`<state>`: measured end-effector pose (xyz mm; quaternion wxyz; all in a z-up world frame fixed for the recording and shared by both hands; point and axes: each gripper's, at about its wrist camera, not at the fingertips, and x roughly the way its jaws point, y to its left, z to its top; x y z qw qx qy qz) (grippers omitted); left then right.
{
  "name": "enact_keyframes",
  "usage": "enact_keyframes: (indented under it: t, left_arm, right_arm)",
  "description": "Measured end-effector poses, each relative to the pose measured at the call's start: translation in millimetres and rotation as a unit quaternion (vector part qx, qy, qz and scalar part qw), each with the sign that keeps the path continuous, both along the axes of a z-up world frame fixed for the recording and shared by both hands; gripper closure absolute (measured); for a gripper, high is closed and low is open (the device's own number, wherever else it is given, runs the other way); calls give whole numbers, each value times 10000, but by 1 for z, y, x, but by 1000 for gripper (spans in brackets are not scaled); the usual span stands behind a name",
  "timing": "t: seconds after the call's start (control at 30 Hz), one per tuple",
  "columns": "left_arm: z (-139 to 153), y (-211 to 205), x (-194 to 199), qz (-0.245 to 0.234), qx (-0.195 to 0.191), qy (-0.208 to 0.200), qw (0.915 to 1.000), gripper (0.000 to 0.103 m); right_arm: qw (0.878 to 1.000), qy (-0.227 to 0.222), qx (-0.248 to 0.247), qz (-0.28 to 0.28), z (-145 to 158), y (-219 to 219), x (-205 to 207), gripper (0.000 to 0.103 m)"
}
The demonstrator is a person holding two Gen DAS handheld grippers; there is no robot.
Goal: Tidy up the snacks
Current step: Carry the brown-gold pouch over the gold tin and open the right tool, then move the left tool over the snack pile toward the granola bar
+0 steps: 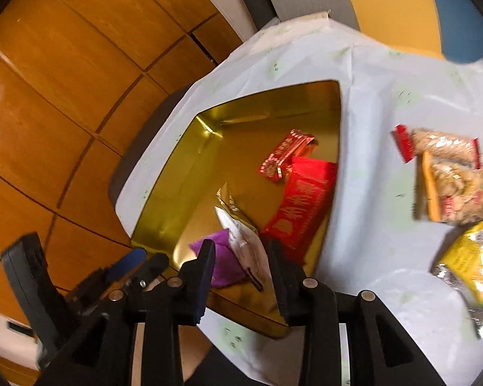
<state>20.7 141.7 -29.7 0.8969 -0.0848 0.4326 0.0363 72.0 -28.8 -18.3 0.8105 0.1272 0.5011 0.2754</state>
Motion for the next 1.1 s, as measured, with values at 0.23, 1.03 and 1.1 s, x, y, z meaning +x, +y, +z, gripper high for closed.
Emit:
enact_keyframes:
  t: [0.23, 1.03, 1.1]
  left_arm:
    - [5, -10, -1, -153, 95, -88, 9998, 53]
    - [17, -50, -8, -736, 397, -246, 9962, 53]
    - [17, -53, -8, -779, 405, -252, 9958, 53]
  right_arm:
    - [9962, -622, -611, 18, 9, -20, -24, 64]
    - [9598, -1075, -2525, -582, 15, -169, -44, 46]
    - [9564, -1074, -2634, -660, 17, -183, -42, 45]
